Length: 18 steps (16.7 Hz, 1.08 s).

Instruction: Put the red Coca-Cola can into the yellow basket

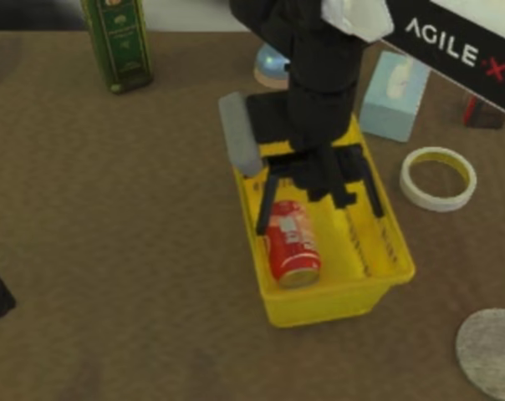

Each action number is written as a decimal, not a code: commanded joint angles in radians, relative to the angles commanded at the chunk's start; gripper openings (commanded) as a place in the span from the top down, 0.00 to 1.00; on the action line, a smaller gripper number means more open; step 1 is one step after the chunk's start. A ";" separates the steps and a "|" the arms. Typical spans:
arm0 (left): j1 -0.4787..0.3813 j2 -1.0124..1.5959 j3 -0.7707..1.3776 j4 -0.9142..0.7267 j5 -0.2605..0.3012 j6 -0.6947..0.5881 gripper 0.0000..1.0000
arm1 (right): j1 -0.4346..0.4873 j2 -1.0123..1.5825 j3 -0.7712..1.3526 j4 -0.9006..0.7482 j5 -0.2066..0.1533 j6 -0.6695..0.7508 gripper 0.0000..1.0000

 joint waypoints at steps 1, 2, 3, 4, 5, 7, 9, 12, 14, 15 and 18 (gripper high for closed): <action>0.000 0.000 0.000 0.000 0.000 0.000 0.00 | 0.000 0.000 0.000 0.000 0.000 0.000 1.00; 0.000 0.000 0.000 0.000 0.000 0.000 0.00 | 0.000 0.000 0.000 0.000 0.000 0.000 1.00; 0.000 0.000 0.000 0.000 0.000 0.000 0.00 | 0.000 0.000 0.000 0.000 0.000 0.000 1.00; 0.000 0.000 0.000 0.000 0.000 0.000 0.00 | 0.000 0.000 0.000 0.000 0.000 0.000 1.00; 0.000 0.000 0.000 0.000 0.000 0.000 0.00 | 0.000 0.000 0.000 0.000 0.000 0.000 1.00; 0.000 0.000 0.000 0.000 0.000 0.000 0.00 | 0.000 0.000 0.000 0.000 0.000 0.000 1.00; 0.000 0.000 0.000 0.000 0.000 0.000 0.00 | 0.000 0.000 0.000 0.000 0.000 0.000 1.00; 0.000 0.000 0.000 0.000 0.000 0.000 0.00 | 0.000 0.000 0.000 0.000 0.000 0.000 1.00; 0.000 0.000 0.000 0.000 0.000 0.000 0.00 | 0.000 0.000 0.000 0.000 0.000 0.000 1.00; 0.000 0.000 0.000 0.000 0.000 0.000 0.00 | 0.000 0.000 0.000 0.000 0.000 0.000 1.00; 0.000 0.000 0.000 0.000 0.000 0.000 0.00 | -0.002 0.004 0.019 -0.018 0.001 -0.005 1.00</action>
